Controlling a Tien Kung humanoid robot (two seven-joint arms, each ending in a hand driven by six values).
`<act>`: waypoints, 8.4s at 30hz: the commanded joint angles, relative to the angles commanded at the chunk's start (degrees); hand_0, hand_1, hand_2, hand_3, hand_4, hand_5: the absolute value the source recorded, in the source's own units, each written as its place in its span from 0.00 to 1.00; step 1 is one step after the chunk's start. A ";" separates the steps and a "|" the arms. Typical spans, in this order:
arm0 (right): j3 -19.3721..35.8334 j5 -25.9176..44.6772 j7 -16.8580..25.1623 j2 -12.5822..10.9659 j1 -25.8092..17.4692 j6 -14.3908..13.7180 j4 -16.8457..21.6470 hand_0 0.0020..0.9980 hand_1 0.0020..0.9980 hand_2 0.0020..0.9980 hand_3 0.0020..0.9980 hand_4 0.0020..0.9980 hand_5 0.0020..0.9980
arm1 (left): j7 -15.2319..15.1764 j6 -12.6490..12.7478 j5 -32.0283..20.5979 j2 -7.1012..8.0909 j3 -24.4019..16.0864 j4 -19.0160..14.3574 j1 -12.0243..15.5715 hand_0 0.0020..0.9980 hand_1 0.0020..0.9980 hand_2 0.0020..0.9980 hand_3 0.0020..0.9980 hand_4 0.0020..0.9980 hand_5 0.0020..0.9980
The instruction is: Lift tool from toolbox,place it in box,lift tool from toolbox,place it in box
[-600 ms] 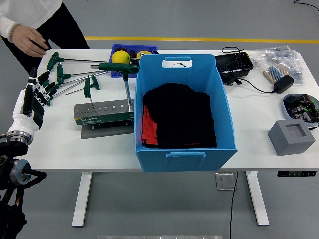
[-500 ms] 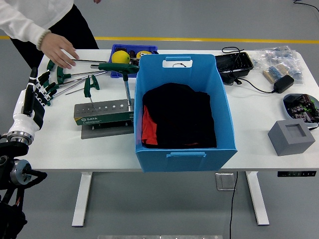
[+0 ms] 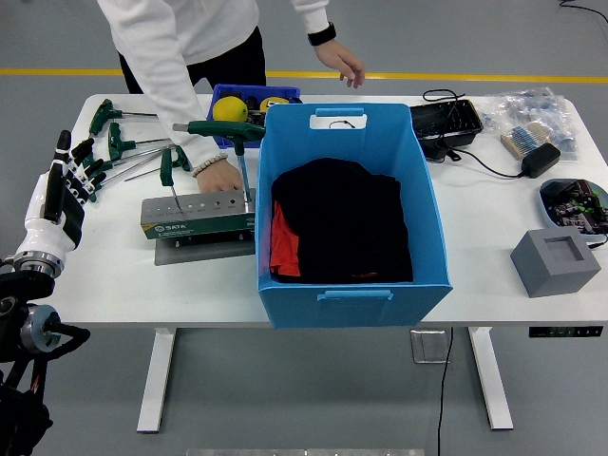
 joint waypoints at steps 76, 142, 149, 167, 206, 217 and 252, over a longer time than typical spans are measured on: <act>-1.17 0.46 -0.49 -0.38 0.28 -0.30 0.00 0.69 0.67 0.73 0.58 0.78 0.70 | 12.73 -7.42 64.84 5.33 36.87 13.71 -34.59 0.66 0.64 0.67 0.68 1.00 0.45; -0.67 0.93 -0.01 -0.82 1.23 -0.24 0.00 0.68 0.67 0.73 0.58 0.78 0.70 | 17.23 -9.43 62.06 5.70 40.11 18.15 -37.44 0.33 0.12 0.12 0.18 1.00 0.49; -0.47 0.70 -0.04 -0.79 0.99 -0.24 0.00 0.68 0.67 0.73 0.58 0.78 0.69 | 17.17 -9.02 60.77 5.68 40.48 18.11 -37.38 0.29 0.10 0.11 0.16 1.00 0.50; -0.13 0.18 -0.20 -0.65 0.29 -0.34 0.00 0.69 0.67 0.73 0.58 0.78 0.69 | 16.68 -6.30 59.47 6.42 41.64 17.26 -38.08 0.23 0.08 0.08 0.12 1.00 0.51; 0.19 0.20 -0.16 -0.68 0.70 -0.32 0.00 0.68 0.67 0.73 0.58 0.78 0.69 | 16.53 0.96 54.77 10.32 45.89 14.48 -42.44 0.21 0.05 0.06 0.07 0.70 0.52; 0.27 0.04 -0.19 -0.71 0.70 -0.31 0.00 0.68 0.67 0.73 0.58 0.78 0.69 | 16.74 0.52 54.11 12.37 47.93 13.50 -46.37 0.21 0.05 0.06 0.07 0.67 0.52; -0.70 0.52 -0.18 -0.74 0.15 -0.33 0.00 0.68 0.67 0.73 0.58 0.78 0.69 | 15.77 -0.91 38.32 10.38 59.53 0.58 -51.01 0.21 0.06 0.06 0.07 0.66 0.49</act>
